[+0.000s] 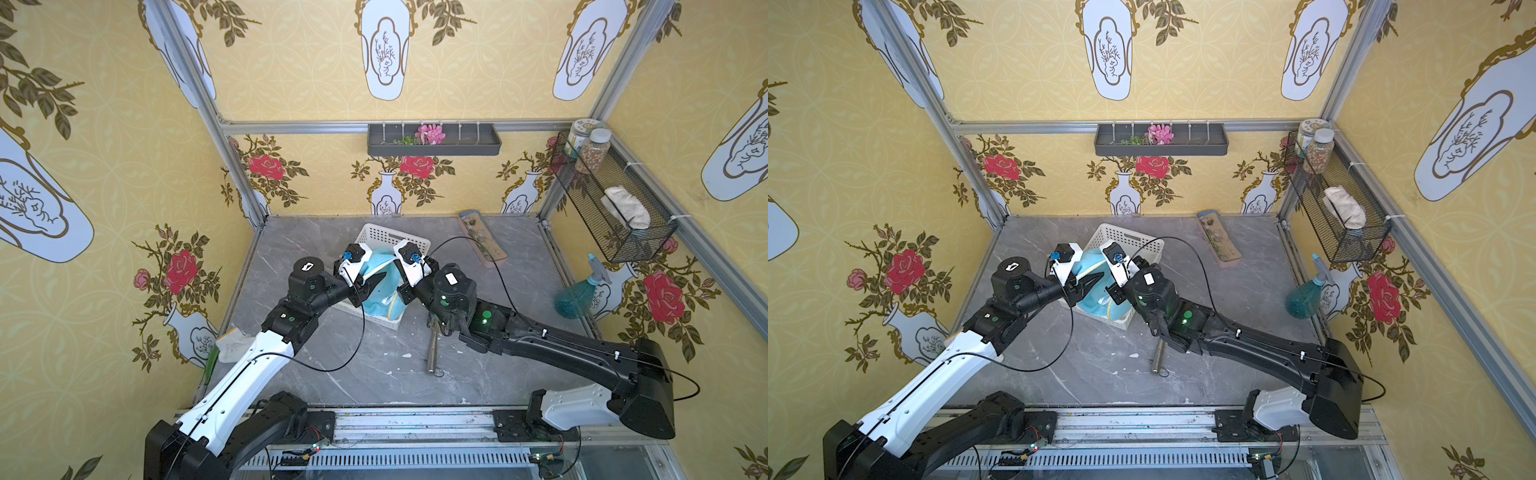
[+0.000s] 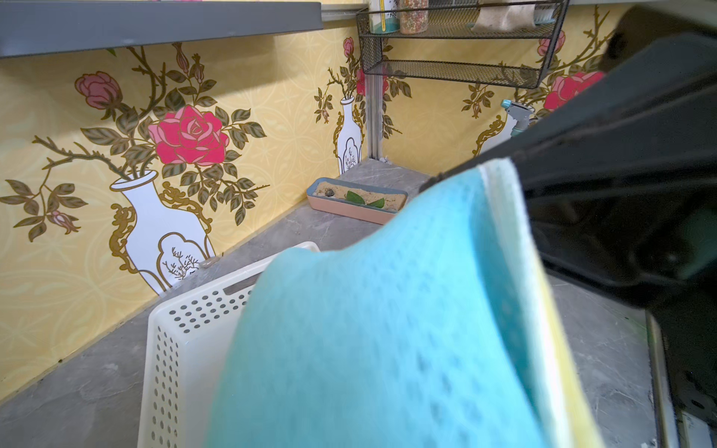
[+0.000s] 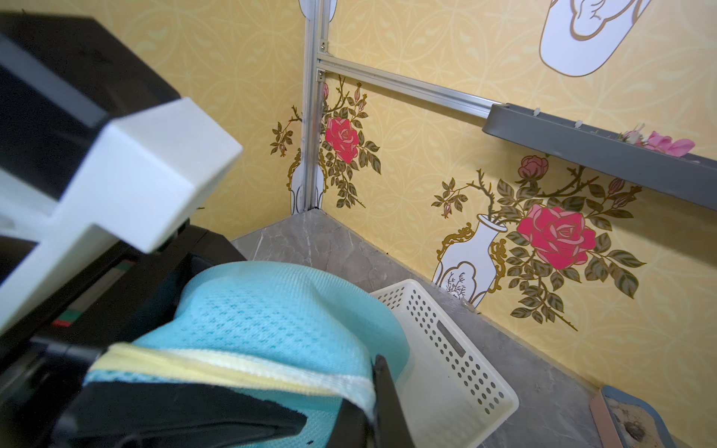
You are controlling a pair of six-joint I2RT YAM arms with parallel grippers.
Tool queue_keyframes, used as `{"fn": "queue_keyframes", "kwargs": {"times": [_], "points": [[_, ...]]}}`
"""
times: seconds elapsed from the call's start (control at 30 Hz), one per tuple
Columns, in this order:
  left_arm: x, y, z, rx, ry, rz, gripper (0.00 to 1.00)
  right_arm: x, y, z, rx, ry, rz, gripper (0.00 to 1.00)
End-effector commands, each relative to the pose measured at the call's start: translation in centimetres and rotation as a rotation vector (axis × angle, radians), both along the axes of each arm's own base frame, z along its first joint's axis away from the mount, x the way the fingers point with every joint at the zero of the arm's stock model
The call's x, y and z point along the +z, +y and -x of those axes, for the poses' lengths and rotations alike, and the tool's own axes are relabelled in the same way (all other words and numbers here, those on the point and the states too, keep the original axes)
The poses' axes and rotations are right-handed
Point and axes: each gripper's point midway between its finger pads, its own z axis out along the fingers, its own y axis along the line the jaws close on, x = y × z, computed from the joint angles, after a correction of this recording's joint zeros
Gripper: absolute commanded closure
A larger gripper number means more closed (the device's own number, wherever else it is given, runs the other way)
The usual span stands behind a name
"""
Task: Turn the laundry bag inside out
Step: Turn over the laundry bag.
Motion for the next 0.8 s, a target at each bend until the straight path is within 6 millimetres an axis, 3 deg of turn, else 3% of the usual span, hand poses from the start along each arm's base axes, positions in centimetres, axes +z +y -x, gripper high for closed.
{"fn": "queue_keyframes", "kwargs": {"times": [0.0,0.07,0.2,0.23,0.27,0.33,0.43,0.57,0.77], "points": [[-0.3,-0.7,1.5,-0.100,0.005,-0.021,0.91,1.1,-2.6,-1.9,-0.056,0.036,-0.038,1.00],[-0.1,-1.1,2.2,-0.147,-0.008,-0.032,1.00,0.8,-3.4,-2.7,-0.014,0.083,-0.031,1.00],[0.1,-1.2,2.5,-0.167,-0.028,-0.038,0.99,1.0,-4.2,-3.1,0.026,0.106,-0.022,1.00],[0.1,-1.0,2.0,-0.138,-0.023,-0.036,0.74,1.1,-4.0,-2.9,0.042,0.106,-0.022,1.00],[0.1,-0.8,1.4,-0.103,-0.017,-0.029,0.59,1.1,-3.8,-2.6,0.060,0.106,-0.026,1.00],[-0.1,-0.5,0.6,-0.063,-0.018,-0.025,0.44,1.0,-3.1,-1.9,0.100,0.112,-0.041,1.00],[-0.1,-0.5,-0.1,-0.035,-0.008,-0.015,0.35,0.8,-1.4,-0.7,0.135,0.105,-0.045,1.00],[-0.5,-0.7,-0.3,-0.041,0.004,-0.018,0.33,0.9,-0.4,-0.8,0.114,0.112,-0.075,1.00],[-1.0,-0.6,0.1,-0.048,0.009,-0.029,0.50,1.4,-2.2,-2.8,-0.006,0.108,-0.108,1.00]]}}
